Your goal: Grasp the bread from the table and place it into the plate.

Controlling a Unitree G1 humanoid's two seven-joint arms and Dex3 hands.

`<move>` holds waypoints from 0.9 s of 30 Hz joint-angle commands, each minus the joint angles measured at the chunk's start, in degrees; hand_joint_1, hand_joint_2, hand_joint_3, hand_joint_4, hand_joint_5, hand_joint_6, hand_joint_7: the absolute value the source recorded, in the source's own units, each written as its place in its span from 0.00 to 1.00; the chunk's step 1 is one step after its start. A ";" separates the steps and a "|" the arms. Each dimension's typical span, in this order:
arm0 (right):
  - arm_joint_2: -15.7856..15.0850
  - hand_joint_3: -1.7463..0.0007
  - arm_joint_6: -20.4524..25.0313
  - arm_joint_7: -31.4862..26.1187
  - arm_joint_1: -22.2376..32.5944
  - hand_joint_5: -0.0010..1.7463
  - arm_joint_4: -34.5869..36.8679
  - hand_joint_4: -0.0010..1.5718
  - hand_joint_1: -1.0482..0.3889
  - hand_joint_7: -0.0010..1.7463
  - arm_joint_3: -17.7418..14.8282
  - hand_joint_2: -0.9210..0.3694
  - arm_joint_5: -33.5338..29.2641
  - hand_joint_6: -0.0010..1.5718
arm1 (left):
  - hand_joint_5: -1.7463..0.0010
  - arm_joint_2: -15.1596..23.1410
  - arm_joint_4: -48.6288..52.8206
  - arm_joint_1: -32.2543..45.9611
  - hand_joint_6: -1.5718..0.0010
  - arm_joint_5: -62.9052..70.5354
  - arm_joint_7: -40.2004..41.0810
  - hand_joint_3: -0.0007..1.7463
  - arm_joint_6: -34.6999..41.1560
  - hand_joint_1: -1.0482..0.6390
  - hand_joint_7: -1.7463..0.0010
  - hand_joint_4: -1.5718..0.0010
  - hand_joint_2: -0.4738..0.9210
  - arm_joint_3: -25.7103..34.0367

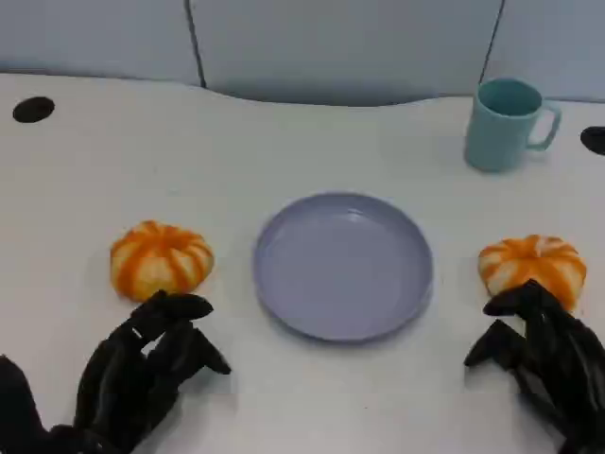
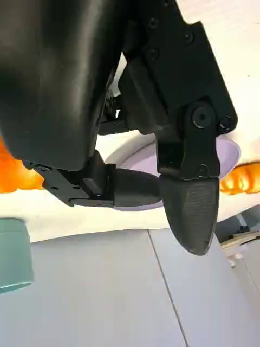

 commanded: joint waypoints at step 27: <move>-0.75 0.72 -0.43 0.09 0.47 1.00 -0.38 0.30 0.40 0.91 -0.11 0.00 -0.06 0.23 | 0.03 0.99 -0.74 0.53 0.63 0.23 0.56 0.12 0.04 0.24 0.35 0.65 1.00 0.06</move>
